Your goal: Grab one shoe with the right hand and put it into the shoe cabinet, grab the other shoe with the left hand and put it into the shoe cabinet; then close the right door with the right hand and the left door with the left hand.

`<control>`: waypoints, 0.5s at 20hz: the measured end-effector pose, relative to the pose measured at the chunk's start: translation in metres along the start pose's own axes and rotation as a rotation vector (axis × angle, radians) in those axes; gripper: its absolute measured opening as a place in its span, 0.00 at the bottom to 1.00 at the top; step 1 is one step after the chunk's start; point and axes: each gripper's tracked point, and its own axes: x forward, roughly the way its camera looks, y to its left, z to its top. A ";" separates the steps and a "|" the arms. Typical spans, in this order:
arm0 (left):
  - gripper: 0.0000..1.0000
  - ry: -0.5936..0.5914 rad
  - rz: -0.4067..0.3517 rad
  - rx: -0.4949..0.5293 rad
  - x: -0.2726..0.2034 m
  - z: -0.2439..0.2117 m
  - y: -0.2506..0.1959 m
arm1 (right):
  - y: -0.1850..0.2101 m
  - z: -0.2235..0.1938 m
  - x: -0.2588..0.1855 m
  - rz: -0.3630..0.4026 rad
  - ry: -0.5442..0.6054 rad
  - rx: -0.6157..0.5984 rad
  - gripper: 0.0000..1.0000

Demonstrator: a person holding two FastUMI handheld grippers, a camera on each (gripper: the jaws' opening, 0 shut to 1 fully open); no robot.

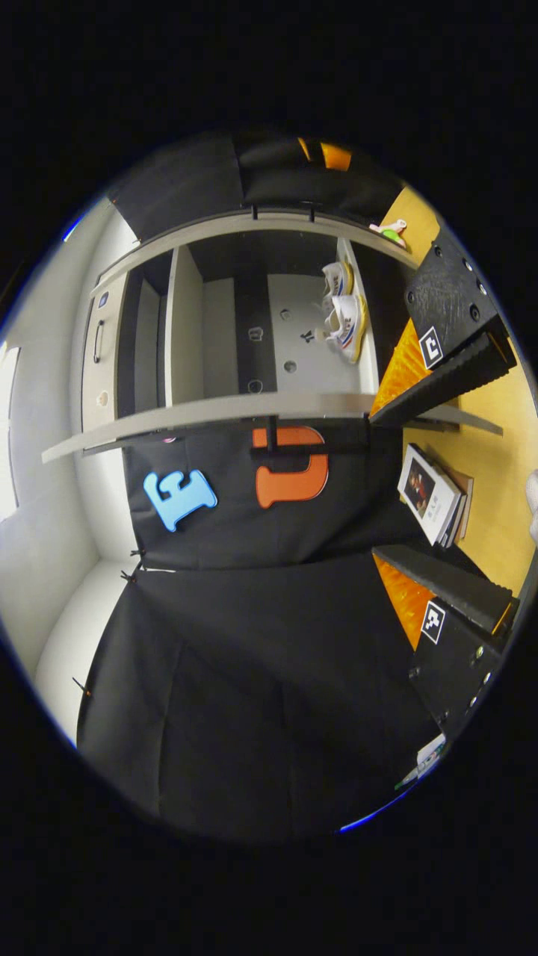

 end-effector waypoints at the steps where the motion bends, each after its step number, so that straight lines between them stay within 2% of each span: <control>1: 0.97 -0.007 0.018 -0.004 0.010 0.002 0.009 | 0.002 -0.005 -0.004 -0.005 0.009 -0.004 0.93; 6: 0.96 -0.011 0.034 -0.010 0.051 0.004 0.018 | 0.002 -0.011 -0.016 -0.018 0.029 0.014 0.97; 10: 0.92 -0.034 0.041 0.008 0.053 0.005 0.015 | -0.008 -0.016 -0.017 -0.022 0.042 0.032 0.97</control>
